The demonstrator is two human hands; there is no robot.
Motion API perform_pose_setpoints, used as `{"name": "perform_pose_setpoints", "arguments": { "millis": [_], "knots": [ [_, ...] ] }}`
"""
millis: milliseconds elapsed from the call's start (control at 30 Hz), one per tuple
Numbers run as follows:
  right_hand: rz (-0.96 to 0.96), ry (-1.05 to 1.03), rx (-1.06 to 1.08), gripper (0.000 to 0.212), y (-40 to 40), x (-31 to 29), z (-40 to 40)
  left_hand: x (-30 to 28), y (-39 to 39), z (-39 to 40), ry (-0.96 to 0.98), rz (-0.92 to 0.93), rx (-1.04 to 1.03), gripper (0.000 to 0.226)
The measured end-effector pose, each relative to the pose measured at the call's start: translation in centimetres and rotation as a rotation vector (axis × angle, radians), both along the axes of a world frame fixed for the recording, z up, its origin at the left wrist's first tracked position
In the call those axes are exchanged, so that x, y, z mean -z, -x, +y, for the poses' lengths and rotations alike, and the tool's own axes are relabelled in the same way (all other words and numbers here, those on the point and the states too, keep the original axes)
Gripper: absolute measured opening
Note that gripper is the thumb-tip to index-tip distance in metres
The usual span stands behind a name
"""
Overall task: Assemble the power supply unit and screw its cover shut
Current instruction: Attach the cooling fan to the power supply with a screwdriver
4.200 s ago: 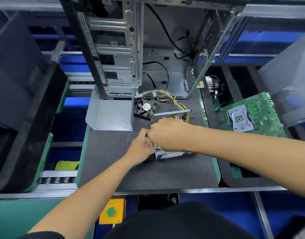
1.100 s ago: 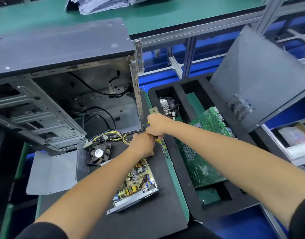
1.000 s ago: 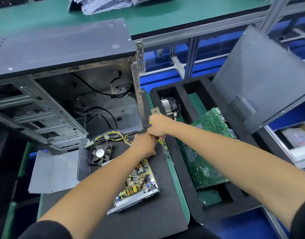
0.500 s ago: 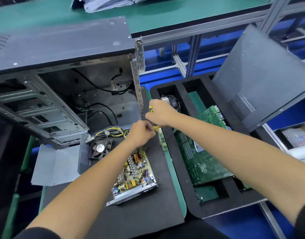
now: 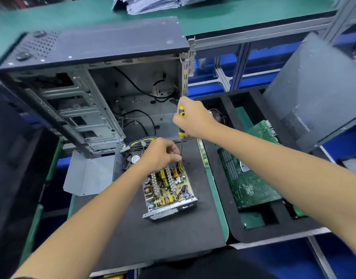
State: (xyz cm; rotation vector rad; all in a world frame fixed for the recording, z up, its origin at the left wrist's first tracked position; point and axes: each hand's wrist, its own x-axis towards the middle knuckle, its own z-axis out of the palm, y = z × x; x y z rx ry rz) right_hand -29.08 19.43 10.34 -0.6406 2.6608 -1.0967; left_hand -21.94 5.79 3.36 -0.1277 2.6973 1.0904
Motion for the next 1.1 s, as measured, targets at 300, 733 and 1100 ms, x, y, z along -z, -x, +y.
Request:
{"name": "perform_pose_setpoints", "arguments": {
  "millis": [300,733,1100],
  "knots": [
    [0.034,0.076,-0.034,0.008,-2.2,-1.3,-2.6,0.0,-1.7,-2.4,-0.093,0.061,-0.089,0.020],
    [0.061,0.147,-0.019,0.009,-3.6,-2.1,-5.3,0.7,-3.8,-5.2,-0.124,0.138,-0.151,0.024],
    [0.083,0.151,-0.049,0.009,-4.5,-1.9,-7.4,1.0,-5.3,-7.2,-0.248,0.171,-0.261,0.019]
  ]
}}
